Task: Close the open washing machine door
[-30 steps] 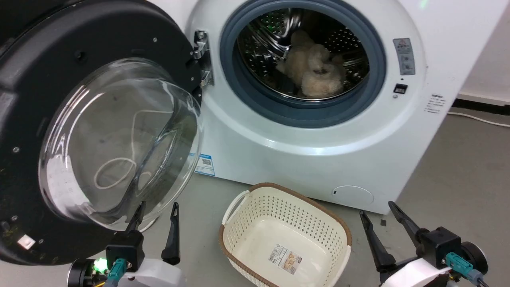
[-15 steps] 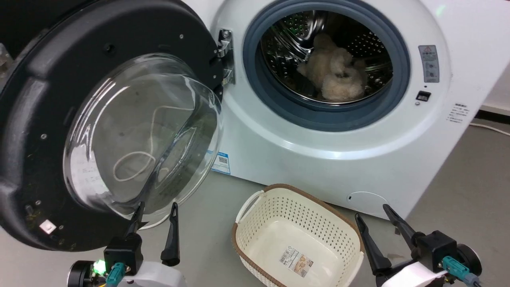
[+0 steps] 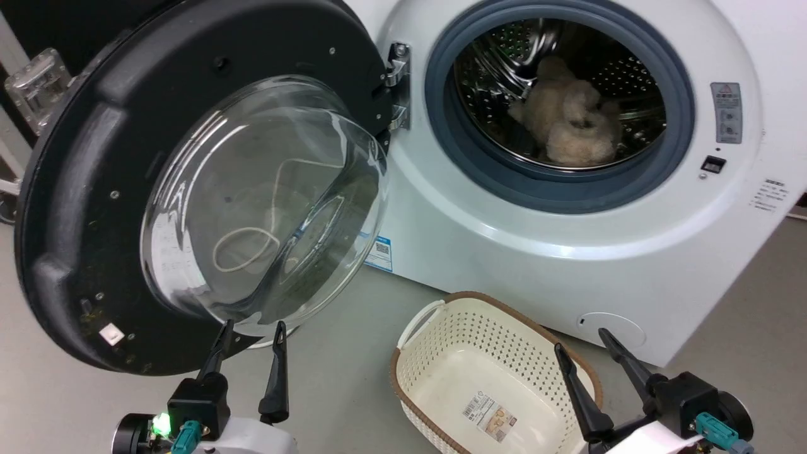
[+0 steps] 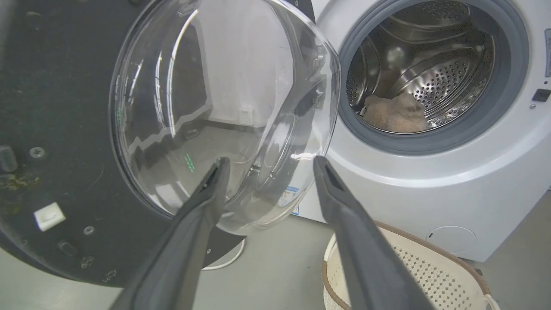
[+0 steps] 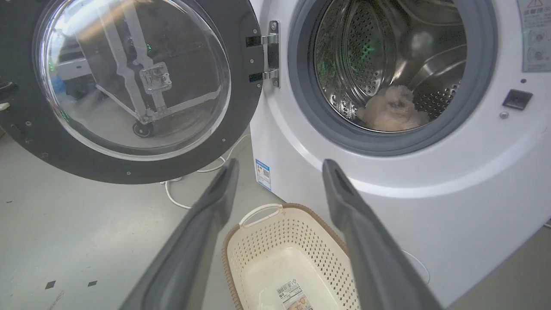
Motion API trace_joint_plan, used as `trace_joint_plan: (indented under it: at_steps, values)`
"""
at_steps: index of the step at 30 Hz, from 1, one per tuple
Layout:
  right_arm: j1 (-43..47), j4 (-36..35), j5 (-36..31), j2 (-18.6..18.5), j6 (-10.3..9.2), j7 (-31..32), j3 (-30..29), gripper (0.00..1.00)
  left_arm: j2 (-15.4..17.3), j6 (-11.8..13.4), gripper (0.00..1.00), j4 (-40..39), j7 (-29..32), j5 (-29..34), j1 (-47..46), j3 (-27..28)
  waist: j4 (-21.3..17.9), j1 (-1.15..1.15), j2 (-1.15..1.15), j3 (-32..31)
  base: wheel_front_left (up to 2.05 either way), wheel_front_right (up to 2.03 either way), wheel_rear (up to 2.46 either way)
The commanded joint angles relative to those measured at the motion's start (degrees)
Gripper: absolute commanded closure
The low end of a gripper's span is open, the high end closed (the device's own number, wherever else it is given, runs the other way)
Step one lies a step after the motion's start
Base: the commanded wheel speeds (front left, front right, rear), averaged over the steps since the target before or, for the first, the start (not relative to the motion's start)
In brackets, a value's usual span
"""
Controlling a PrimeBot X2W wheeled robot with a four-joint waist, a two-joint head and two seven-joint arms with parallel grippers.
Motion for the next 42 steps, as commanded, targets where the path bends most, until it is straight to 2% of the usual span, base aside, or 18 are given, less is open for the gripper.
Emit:
trace_joint_plan:
  at_steps: [1,7,8,9,10,13,18,23,26,28,29,31,35,36,37,40,41,42]
  values:
    - [0.57,0.4,0.67,-0.36,0.03,-0.8,0.42,0.0,0.02,-0.25,0.0,0.26,-0.85,-0.28,0.5,0.04,0.64,0.0,0.0,0.01,0.0,0.0,0.0]
    - [0.75,1.1,1.24,-0.39,0.03,-1.52,1.0,0.0,0.01,0.02,0.0,0.21,-1.57,-1.05,0.72,0.31,2.05,0.0,0.0,-0.07,0.0,0.0,0.0]
    - [0.81,1.18,1.31,-0.42,0.03,-1.64,1.11,0.0,0.01,-0.06,0.51,0.11,-1.69,-1.34,0.75,0.36,2.29,0.0,0.0,-0.08,0.0,0.0,0.0]
    - [0.87,1.26,1.37,-0.46,0.03,-1.76,1.22,0.0,0.01,-0.17,0.95,0.01,-1.81,-1.56,0.78,0.37,2.52,0.0,0.0,-0.09,0.0,0.0,0.0]
    - [0.95,1.34,1.42,-0.51,0.03,-1.87,1.33,0.0,0.01,-0.36,1.0,-0.17,-1.93,-1.74,0.79,0.27,2.76,0.0,0.0,-0.1,0.0,0.0,0.0]
    - [1.28,1.59,1.64,-0.48,0.03,-2.23,1.07,0.0,0.0,-0.81,1.0,-1.91,-2.29,-3.53,0.38,0.87,3.52,0.0,0.0,-0.08,0.0,0.0,0.0]
    - [2.29,1.49,1.78,-0.5,0.04,-2.83,0.63,0.0,0.0,-1.12,1.0,-7.92,-2.89,-12.04,-2.34,5.0,4.71,0.0,0.0,0.5,0.0,0.0,0.0]
    - [2.77,1.78,2.04,-0.96,0.04,-3.42,0.74,0.0,0.02,-2.66,1.0,-10.42,-3.49,-22.28,-7.65,12.49,4.38,0.0,0.0,1.9,0.0,0.0,0.0]
    - [2.6,2.06,2.38,-1.47,0.04,-3.78,1.23,0.0,2.48,-2.47,1.0,-9.7,-2.13,-28.05,-11.98,17.45,3.77,0.0,0.0,2.65,0.0,0.0,0.0]
    - [2.3,2.15,2.6,-1.9,0.04,-4.02,1.69,0.0,4.53,-1.26,1.0,-8.1,0.67,-32.19,-15.01,20.8,3.27,0.0,0.0,3.17,0.0,0.0,0.0]
    - [1.83,1.88,2.92,-2.5,0.04,-4.38,1.83,0.0,7.61,1.92,1.0,-4.1,6.79,-40.03,-19.72,26.28,2.6,0.0,0.0,4.0,0.0,0.0,0.0]
    - [1.62,1.8,3.14,-2.89,0.04,-4.62,1.9,0.0,10.39,3.75,1.0,-0.97,9.86,-43.46,-22.29,29.36,2.2,0.0,0.0,4.64,0.0,0.0,0.0]
    - [1.34,2.08,3.7,-3.47,0.04,-5.09,2.28,0.0,13.46,7.4,1.0,5.21,16.14,-52.25,-27.29,35.04,1.75,0.0,0.0,5.63,0.0,0.0,0.0]
    - [1.34,2.08,3.7,-3.47,0.04,-5.09,2.28,0.0,13.46,7.4,1.0,5.21,16.14,-52.25,-27.29,35.04,1.75,0.0,0.0,5.63,0.0,0.0,0.0]
    - [1.24,2.19,4.03,-3.73,0.04,-5.33,2.25,0.0,14.16,8.72,1.0,7.81,19.69,-57.18,-29.49,37.34,1.77,0.0,0.0,6.01,0.0,0.0,0.0]
    - [1.23,2.34,4.46,-4.12,0.04,-5.69,2.0,0.0,15.35,10.84,1.0,11.54,25.54,-62.41,-31.45,38.65,2.17,0.0,0.0,6.49,0.0,0.0,0.0]
    - [1.23,2.34,4.46,-4.12,0.04,-5.69,2.0,0.0,15.35,10.84,1.0,11.54,25.54,-62.41,-31.45,38.65,2.17,0.0,0.0,6.49,0.0,0.0,0.0]
    - [1.21,2.52,4.81,-4.63,0.04,-6.04,1.98,0.0,16.01,12.69,1.0,15.34,31.74,-66.03,-32.14,38.07,2.81,0.0,0.0,6.83,0.0,0.0,0.0]
